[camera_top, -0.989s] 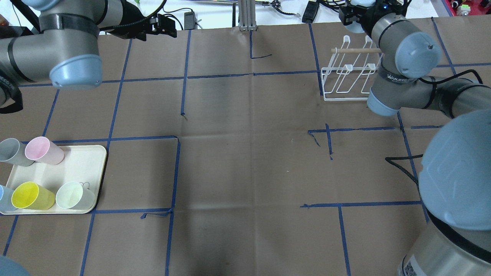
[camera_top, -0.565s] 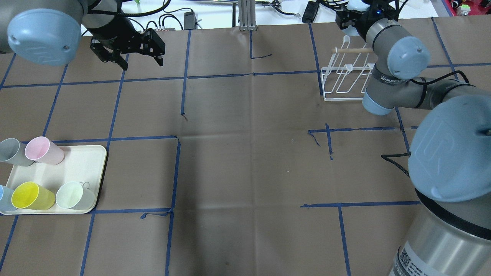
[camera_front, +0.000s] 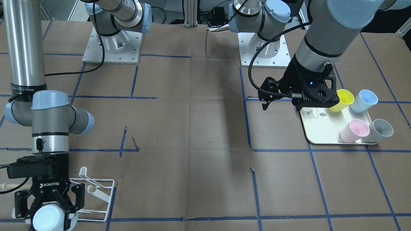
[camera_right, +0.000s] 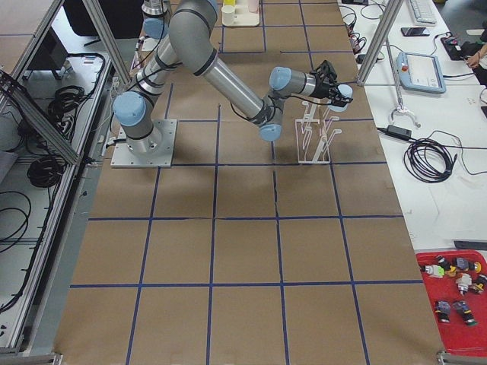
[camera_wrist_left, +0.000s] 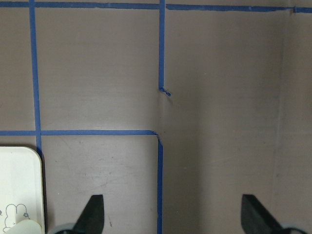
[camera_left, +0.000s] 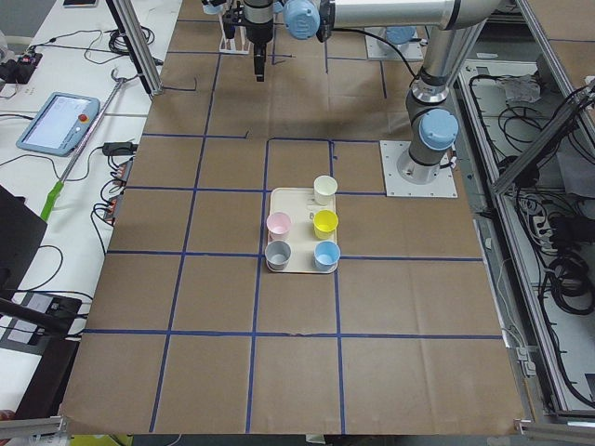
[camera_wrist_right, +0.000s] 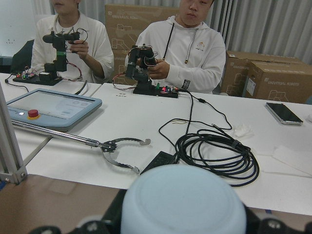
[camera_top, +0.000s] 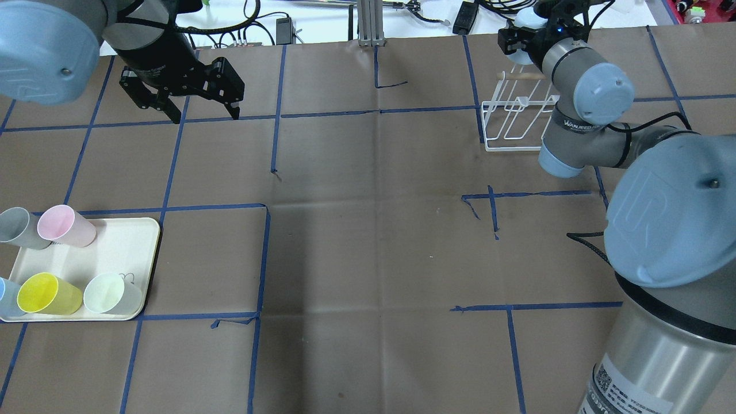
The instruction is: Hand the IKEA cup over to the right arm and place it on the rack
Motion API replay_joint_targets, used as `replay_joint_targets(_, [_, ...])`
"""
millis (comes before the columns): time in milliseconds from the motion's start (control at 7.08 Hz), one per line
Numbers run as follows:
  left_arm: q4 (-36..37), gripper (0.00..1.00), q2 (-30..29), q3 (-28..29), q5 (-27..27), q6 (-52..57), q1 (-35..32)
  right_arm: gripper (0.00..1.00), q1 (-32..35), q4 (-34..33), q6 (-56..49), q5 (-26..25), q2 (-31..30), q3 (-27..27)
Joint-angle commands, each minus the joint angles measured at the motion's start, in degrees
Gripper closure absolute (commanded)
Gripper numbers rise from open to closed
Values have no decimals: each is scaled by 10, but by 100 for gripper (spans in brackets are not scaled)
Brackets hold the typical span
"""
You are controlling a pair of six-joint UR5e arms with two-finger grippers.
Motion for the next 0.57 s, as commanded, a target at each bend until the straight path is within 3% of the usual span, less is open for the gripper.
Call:
replay_joint_targets(0, [1, 1, 34, -48, 1, 9, -7, 72, 1, 1, 3, 0, 1, 3])
replay_joint_targets(141, [8, 1, 54, -82, 2, 21, -5, 45, 1, 1, 2, 0, 0, 3])
replay_joint_targets(283, [9, 1, 69, -106, 2, 24, 7, 2, 1, 1, 13, 1, 0, 2])
replay_joint_targets(424, [7, 1, 79, -121, 4, 29, 36, 0, 1, 1, 38, 2, 0, 3])
